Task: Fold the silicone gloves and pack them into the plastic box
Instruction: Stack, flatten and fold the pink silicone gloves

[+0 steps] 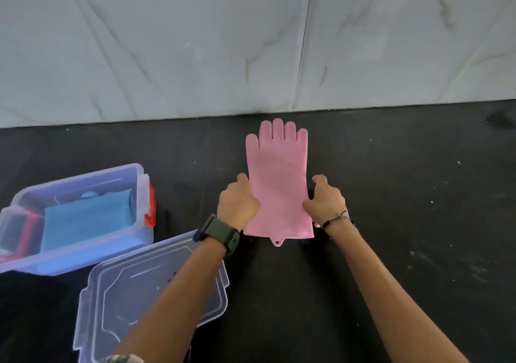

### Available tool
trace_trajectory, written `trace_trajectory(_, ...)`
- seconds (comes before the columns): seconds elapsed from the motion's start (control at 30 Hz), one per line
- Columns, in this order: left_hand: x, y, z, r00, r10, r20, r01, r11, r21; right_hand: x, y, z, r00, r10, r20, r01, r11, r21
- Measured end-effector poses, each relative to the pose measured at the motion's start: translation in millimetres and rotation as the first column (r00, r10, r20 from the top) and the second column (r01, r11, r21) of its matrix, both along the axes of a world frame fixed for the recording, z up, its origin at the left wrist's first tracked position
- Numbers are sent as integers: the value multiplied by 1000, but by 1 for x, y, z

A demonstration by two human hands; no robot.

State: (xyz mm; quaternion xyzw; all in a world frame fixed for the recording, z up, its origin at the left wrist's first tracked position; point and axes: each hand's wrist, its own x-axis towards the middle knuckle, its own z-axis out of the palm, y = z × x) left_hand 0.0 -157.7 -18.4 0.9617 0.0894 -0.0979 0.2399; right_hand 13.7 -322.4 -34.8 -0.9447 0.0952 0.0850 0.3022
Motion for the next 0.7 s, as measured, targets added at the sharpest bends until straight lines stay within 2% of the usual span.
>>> trace_trajectory(0.2,-18,-5,-1,999,-7,-38,10,997,77,-13,1,2,998,33,62,-31,999,-35)
trace_trajectory(0.3,-22,2,2,984,-177,-20,178,960,214,-23,-7,-1,966,223,128,-205,969,-140)
trace_trajectory(0.33,-21,5,3,960,-279,8,263,912,317,-26,-15,-5,923,342,180,-301,928,-218)
trace_trajectory(0.4,-18,12,6,844,-537,-4,454,709,539,-33,-33,-10,752,618,230,-490,757,-432)
trace_trajectory(0.47,-13,22,6,683,-722,-107,612,486,624,-38,-50,-14,561,800,212,-585,565,-581)
trace_trajectory(0.5,-9,27,3,626,-768,-136,649,417,636,-39,-57,-15,487,845,221,-590,505,-631)
trace_trajectory(0.57,-8,31,8,550,-828,-108,714,399,575,-37,-65,-14,392,891,228,-574,431,-696)
trace_trajectory(0.6,-9,28,11,550,-834,-49,718,442,537,-34,-67,-13,357,904,236,-571,411,-711)
trace_trajectory(0.67,-10,18,24,560,-828,17,710,490,506,-30,-62,-11,329,908,260,-574,411,-708)
trace_trajectory(0.7,-5,16,25,509,-855,97,683,470,559,-29,-58,-12,325,904,279,-564,422,-710)
